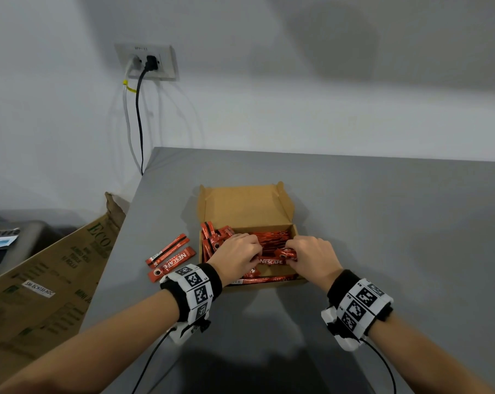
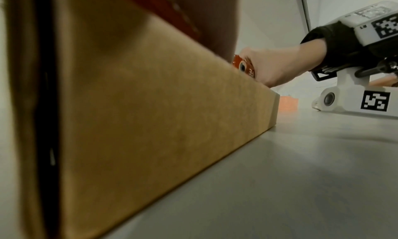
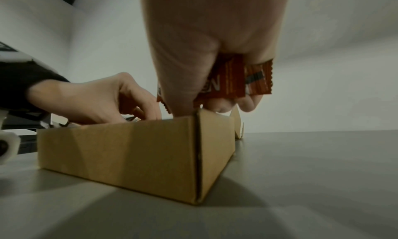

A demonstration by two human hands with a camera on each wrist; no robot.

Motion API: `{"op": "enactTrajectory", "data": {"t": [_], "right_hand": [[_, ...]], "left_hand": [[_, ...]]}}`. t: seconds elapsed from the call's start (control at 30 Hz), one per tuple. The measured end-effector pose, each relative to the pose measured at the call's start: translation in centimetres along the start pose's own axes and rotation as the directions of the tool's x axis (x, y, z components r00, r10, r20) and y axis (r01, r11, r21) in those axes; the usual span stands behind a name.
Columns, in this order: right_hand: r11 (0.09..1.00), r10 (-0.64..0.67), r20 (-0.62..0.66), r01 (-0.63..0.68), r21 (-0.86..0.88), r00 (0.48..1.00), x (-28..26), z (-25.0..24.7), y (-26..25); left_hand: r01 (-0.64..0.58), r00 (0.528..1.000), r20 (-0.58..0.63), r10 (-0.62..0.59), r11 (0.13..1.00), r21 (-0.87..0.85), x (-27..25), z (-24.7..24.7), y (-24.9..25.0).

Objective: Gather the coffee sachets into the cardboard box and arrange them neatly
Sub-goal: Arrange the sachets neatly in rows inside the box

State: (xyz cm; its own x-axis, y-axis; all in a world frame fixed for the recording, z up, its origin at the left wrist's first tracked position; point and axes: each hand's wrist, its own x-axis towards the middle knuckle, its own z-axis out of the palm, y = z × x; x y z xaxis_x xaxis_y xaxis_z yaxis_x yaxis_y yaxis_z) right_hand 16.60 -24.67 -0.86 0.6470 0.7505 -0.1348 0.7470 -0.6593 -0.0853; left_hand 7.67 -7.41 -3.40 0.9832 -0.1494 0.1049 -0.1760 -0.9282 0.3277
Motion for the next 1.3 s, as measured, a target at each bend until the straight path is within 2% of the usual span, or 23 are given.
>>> {"op": "enactTrajectory", "data": {"t": [0.27,0.4,0.47,0.53,0.57,0.63,0.7,0.77,0.83,0.9,0.97,1.0,1.13,1.3], "right_hand": [[0.999,-0.016,0.012,0.016,0.029,1.000,-0.2,-0.1,0.2],[0.999,-0.026,0.011,0.026,0.039,1.000,-0.4,-0.2,0.2],[0.997,-0.028,0.004,0.028,0.072,1.000,-0.5,-0.4,0.3],[0.983,-0.027,-0.058,0.037,0.178,0.998,-0.7,-0.7,0.6],[0.962,-0.014,-0.105,0.042,0.270,0.994,-0.8,-0.8,1.0],[0.857,0.061,-0.165,0.033,0.514,0.984,-1.1,-1.5,1.4],[0.721,0.106,-0.109,-0.001,0.693,0.988,-1.3,-2.4,1.0],[0.658,0.070,-0.040,-0.016,0.753,0.997,-1.3,-3.1,-0.3],[0.606,0.004,0.013,-0.013,0.795,1.000,-1.1,-3.3,-1.7],[0.537,-0.046,0.048,-0.016,0.844,0.998,-0.7,-3.3,-2.8],[0.512,-0.098,0.063,-0.004,0.859,0.993,-0.5,-3.1,-3.5],[0.499,-0.127,0.070,0.003,0.867,0.989,-0.5,-2.9,-3.6],[0.440,-0.193,0.038,0.052,0.897,0.980,-1.0,-2.5,-3.2],[0.515,-0.088,-0.128,0.156,0.843,0.988,-0.7,-1.8,-2.5]], "left_hand": [[-0.011,0.999,-0.032,0.011,1.000,0.013,-0.1,-0.1,0.1],[0.007,1.000,-0.008,-0.007,1.000,0.000,-0.1,0.2,0.0],[0.001,1.000,-0.025,-0.001,1.000,-0.002,-0.2,0.0,0.1],[-0.008,0.996,-0.085,0.008,1.000,0.002,-0.3,-0.4,0.1],[-0.008,0.993,-0.117,0.007,1.000,-0.005,-0.3,-0.8,0.1],[0.010,0.986,-0.164,-0.018,0.999,-0.047,-0.2,-2.0,0.1],[0.060,0.979,-0.186,-0.086,0.988,-0.140,0.0,-3.7,0.5],[0.070,0.982,-0.146,-0.121,0.947,-0.312,0.2,-5.1,1.4],[0.017,0.994,-0.089,-0.067,0.879,-0.477,0.5,-5.6,2.5],[-0.051,0.988,-0.151,-0.027,0.868,-0.493,0.6,-5.1,3.1],[-0.052,0.972,-0.225,-0.071,0.866,-0.497,0.5,-4.8,3.1],[-0.034,0.970,-0.222,-0.099,0.850,-0.526,0.3,-4.7,2.9],[0.062,0.977,-0.126,-0.171,0.796,-0.602,-0.4,-5.5,1.5],[0.090,0.969,-0.129,-0.210,0.788,-0.610,-0.8,-6.1,1.7]]}}
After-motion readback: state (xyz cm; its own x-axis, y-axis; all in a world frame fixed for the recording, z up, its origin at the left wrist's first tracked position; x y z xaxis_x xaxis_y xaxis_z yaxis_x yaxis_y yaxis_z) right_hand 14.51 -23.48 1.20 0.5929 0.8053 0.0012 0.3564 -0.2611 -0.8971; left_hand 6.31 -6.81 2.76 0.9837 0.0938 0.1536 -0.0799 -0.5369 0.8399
